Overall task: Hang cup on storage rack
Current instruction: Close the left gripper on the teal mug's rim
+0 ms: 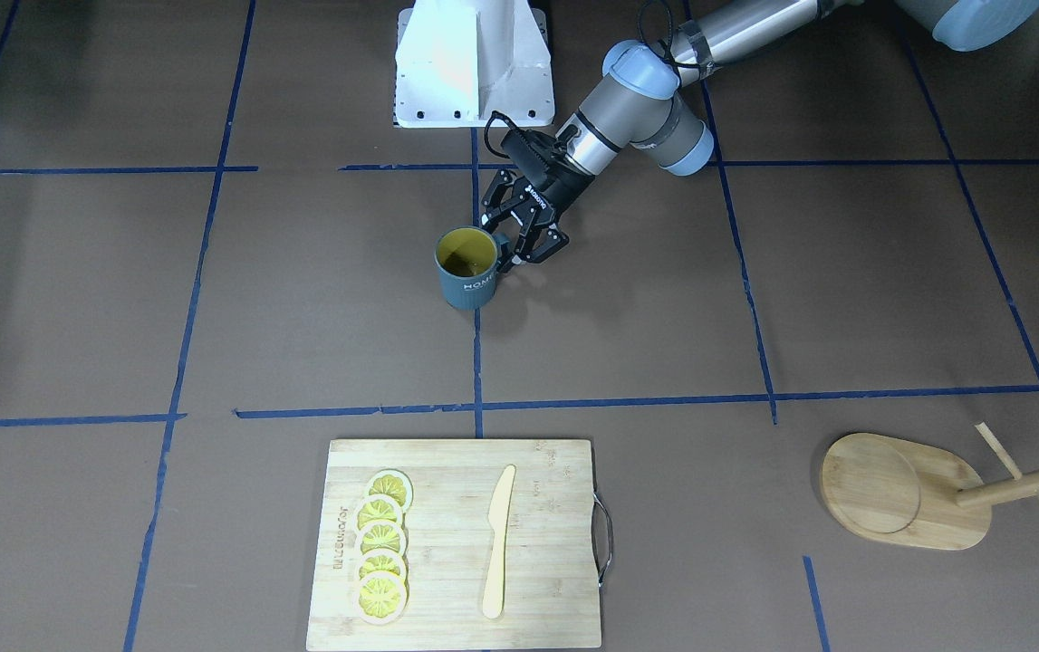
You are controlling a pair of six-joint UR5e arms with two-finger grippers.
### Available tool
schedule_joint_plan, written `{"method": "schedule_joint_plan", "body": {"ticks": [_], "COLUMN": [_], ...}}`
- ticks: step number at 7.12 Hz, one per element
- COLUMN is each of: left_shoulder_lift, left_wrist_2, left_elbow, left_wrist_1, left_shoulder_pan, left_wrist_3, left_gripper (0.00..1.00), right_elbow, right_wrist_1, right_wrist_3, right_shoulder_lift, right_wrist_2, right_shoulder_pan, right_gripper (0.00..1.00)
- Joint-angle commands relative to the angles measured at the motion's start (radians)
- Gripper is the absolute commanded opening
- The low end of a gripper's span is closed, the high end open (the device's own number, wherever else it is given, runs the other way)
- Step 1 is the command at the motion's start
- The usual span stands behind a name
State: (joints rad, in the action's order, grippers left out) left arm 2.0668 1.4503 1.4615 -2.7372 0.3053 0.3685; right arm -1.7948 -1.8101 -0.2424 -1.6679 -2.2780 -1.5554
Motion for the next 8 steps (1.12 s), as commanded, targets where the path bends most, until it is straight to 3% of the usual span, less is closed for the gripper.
{"method": "schedule_joint_plan", "body": {"ticks": [1, 2, 4, 6, 8], "left_shoulder_lift": [0.001, 0.001, 0.001, 0.001, 0.0], "left_wrist_2": [-0.004, -0.004, -0.004, -0.005, -0.005], "left_elbow": [-0.015, -0.015, -0.012, -0.006, -0.003], "left_wrist_1": [0.001, 0.001, -0.004, -0.092, -0.172], "left_shoulder_pan": [0.0, 0.0, 0.0, 0.003, 0.017], "left_wrist_3": [0.0, 0.0, 0.112, 0.2, 0.405], "left_gripper": [0.49, 0.39, 0.05, 0.0, 0.0], "right_elbow": [0.0, 0.0, 0.0, 0.002, 0.003], "right_wrist_1": [0.0, 0.0, 0.0, 0.0, 0.002], "right_wrist_3": [0.0, 0.0, 0.0, 0.0, -0.002], "right_shoulder_lift": [0.002, 0.002, 0.002, 0.002, 0.0], "right_wrist_2": [0.0, 0.0, 0.0, 0.0, 0.002], "right_shoulder_pan": [0.0, 0.0, 0.0, 0.0, 0.0], "right_gripper": [1.0, 1.0, 1.0, 1.0, 1.0]}}
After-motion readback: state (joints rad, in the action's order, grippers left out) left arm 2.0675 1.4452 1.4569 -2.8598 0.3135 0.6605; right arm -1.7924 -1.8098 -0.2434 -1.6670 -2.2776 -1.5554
